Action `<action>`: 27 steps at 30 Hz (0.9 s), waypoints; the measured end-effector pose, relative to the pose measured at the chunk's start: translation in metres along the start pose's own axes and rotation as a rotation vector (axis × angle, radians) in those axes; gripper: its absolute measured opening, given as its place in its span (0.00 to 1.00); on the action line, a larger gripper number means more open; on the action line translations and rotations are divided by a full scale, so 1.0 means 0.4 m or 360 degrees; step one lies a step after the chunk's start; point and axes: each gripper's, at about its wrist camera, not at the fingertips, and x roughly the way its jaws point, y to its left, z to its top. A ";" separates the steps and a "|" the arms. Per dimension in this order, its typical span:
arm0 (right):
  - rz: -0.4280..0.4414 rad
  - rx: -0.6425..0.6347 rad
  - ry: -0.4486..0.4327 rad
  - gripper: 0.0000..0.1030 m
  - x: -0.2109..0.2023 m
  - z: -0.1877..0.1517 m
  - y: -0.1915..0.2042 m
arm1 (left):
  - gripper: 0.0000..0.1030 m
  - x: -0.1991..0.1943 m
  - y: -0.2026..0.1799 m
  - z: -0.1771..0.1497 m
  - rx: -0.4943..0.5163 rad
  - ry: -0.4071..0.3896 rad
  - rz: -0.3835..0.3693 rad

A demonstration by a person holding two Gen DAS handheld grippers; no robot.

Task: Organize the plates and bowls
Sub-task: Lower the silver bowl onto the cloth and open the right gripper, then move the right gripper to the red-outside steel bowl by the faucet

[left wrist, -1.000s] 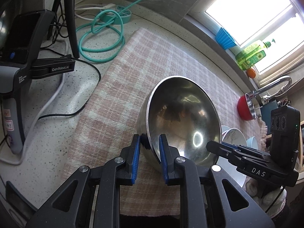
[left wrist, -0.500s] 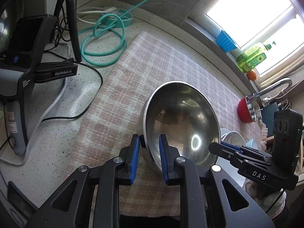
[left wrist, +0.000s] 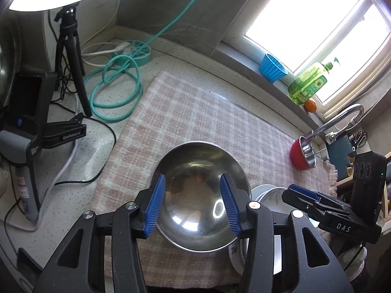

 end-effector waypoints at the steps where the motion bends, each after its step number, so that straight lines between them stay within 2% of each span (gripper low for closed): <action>1: -0.0009 0.0011 -0.0024 0.72 -0.017 0.002 -0.014 | 0.46 0.002 -0.013 0.003 0.0015 -0.0003 -0.0007; 5: -0.0061 0.0067 -0.0081 0.72 -0.081 0.009 -0.083 | 0.50 0.027 -0.071 0.019 0.0080 0.0004 -0.0039; 7: -0.0090 0.0095 -0.0110 0.82 -0.113 0.011 -0.123 | 0.52 0.042 -0.102 0.026 0.0117 0.0018 -0.0062; 9: -0.0126 0.0126 -0.0147 0.83 -0.148 0.012 -0.165 | 0.59 0.056 -0.135 0.033 0.0148 0.0025 -0.0084; 19: -0.0277 0.0337 -0.0256 0.83 -0.277 0.016 -0.404 | 0.61 0.143 -0.321 0.056 0.0345 0.0097 -0.0183; 22: -0.0334 0.0372 -0.0275 0.83 -0.301 0.015 -0.462 | 0.61 0.171 -0.380 0.061 0.0397 0.0117 -0.0212; 27: -0.0348 0.0454 -0.0278 0.83 -0.313 0.021 -0.560 | 0.61 0.225 -0.468 0.071 0.0437 0.0155 -0.0273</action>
